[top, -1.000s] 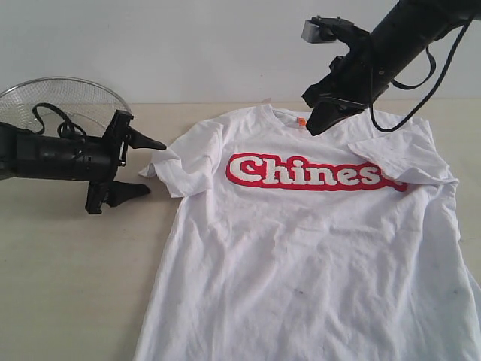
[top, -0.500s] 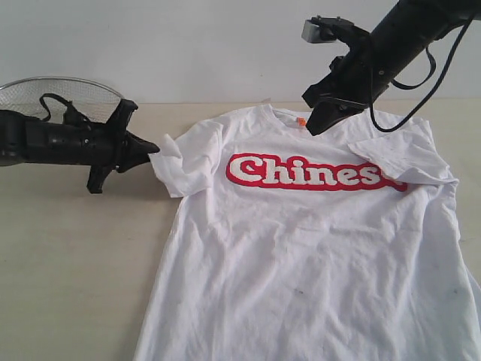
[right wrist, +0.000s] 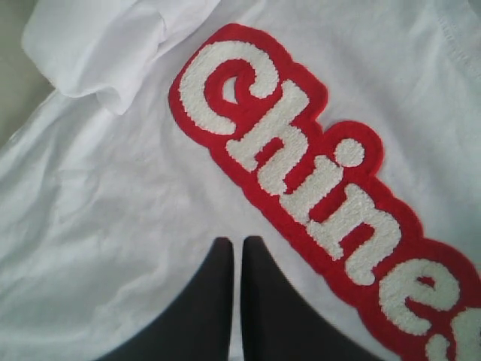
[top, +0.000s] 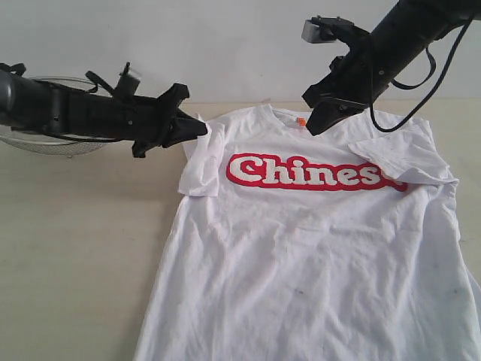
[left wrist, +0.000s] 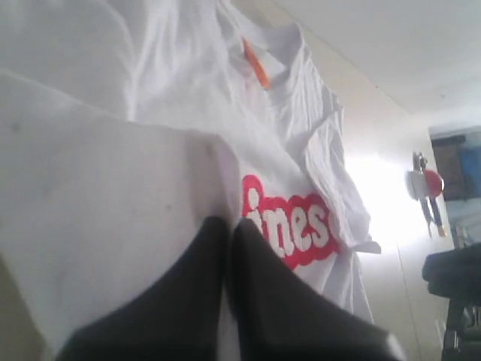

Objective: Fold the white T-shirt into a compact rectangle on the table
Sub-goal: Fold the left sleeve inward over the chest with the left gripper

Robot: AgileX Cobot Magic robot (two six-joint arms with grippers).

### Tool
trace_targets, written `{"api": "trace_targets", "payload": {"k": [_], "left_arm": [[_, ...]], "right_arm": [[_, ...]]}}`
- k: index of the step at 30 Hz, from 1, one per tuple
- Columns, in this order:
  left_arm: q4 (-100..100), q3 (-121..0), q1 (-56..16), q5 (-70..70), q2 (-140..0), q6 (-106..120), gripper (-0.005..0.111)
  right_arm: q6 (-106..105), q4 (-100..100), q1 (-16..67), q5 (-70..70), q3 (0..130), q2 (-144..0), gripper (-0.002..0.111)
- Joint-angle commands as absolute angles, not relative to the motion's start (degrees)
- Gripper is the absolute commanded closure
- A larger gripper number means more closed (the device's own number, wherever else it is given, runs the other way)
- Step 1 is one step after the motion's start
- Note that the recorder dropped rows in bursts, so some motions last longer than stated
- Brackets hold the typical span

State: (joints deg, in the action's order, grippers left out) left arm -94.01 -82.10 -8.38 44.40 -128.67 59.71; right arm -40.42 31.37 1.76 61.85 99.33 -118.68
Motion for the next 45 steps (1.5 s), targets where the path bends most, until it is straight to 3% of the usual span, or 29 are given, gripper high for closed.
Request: {"api": "trace_targets", "payload": {"k": [1,10,19,22,26,29,31,34,40,45], "left_arm": [[-89.4,-86.2,-12.6,45.0,-128.6,61.9,0.102],[-74.6,-88.2,-21.9,43.6,-128.6,60.3,0.102],[-70.9,-88.2,-23.3,44.2,-128.6,59.5,0.102],[-70.6,-88.2,-23.3,45.8,-128.6,59.5,0.089],[-70.5,-88.2,-23.3,48.2,-128.6,58.5,0.053],[-70.5,-88.2,-23.3,48.4,-128.6,56.7,0.037],[-70.5,-88.3,-22.8,48.2,-128.6,56.6,0.039],[-70.4,-89.6,-20.9,48.9,-128.6,56.6,0.054],[-62.2,-92.0,-16.4,48.3,-128.6,55.3,0.1],[-52.3,-92.0,-15.2,45.2,-128.6,46.7,0.102]], "right_arm": [[-40.8,31.3,1.8,61.4,99.3,-118.5,0.109],[-40.8,31.1,1.8,60.9,99.3,-118.5,0.109],[-40.7,31.0,1.8,60.2,99.3,-118.5,0.109],[-40.6,31.0,1.8,60.2,99.3,-118.5,0.109],[-40.5,31.4,1.8,60.2,99.3,-118.5,0.109],[-40.3,32.9,1.8,60.2,99.3,-118.5,0.109],[-40.1,33.2,1.8,60.2,99.3,-118.5,0.109],[-38.4,33.3,2.0,58.9,99.3,-118.5,0.109],[-37.6,33.6,5.0,57.0,99.3,-118.8,0.109],[-37.5,33.6,8.1,53.1,99.3,-121.9,0.109]]}}
